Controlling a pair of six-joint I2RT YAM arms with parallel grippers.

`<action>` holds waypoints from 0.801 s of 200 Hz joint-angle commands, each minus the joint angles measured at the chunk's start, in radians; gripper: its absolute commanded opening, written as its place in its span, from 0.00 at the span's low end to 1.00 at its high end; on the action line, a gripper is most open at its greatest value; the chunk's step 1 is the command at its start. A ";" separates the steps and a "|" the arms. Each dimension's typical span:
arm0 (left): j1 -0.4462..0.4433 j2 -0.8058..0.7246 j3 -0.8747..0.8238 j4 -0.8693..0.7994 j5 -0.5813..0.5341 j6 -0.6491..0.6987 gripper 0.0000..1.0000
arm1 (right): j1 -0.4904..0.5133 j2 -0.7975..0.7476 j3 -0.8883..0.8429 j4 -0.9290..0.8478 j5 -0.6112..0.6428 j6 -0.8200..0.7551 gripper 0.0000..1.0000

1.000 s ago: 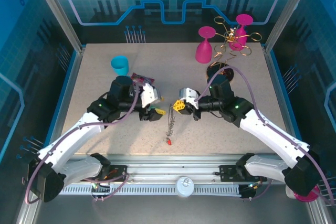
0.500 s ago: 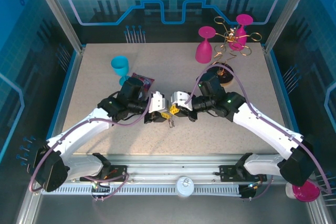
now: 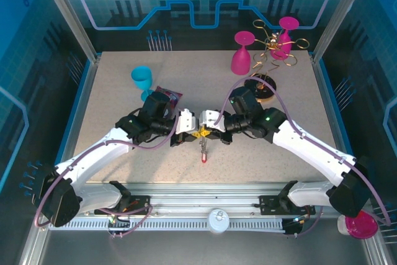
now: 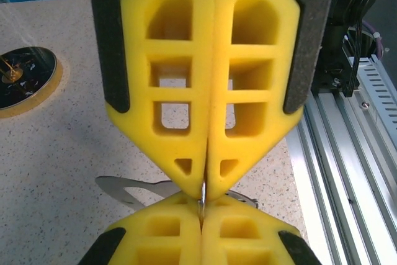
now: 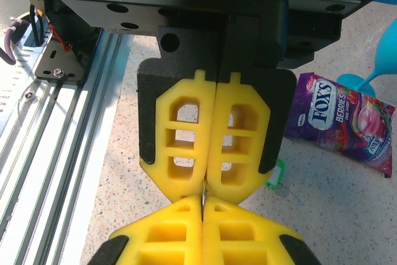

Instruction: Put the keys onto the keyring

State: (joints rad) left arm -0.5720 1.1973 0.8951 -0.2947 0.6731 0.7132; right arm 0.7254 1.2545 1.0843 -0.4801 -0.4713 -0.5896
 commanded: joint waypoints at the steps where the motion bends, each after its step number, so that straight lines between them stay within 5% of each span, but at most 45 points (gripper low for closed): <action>1: -0.012 -0.033 -0.021 0.079 0.009 0.012 0.00 | -0.037 -0.093 -0.082 0.144 -0.032 0.082 0.25; 16: -0.012 -0.057 -0.061 0.164 -0.005 -0.012 0.00 | -0.085 -0.181 -0.191 0.281 -0.056 0.150 0.33; 44: -0.015 -0.094 -0.129 0.307 -0.007 -0.021 0.00 | -0.090 -0.260 -0.332 0.411 0.006 0.172 0.32; 160: -0.025 -0.121 -0.175 0.350 0.010 0.015 0.00 | -0.003 -0.196 -0.331 0.512 -0.001 0.142 0.18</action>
State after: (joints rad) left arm -0.5858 1.0966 0.7292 0.0139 0.6518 0.7094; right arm 0.7071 1.0542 0.7494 -0.0181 -0.4709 -0.4450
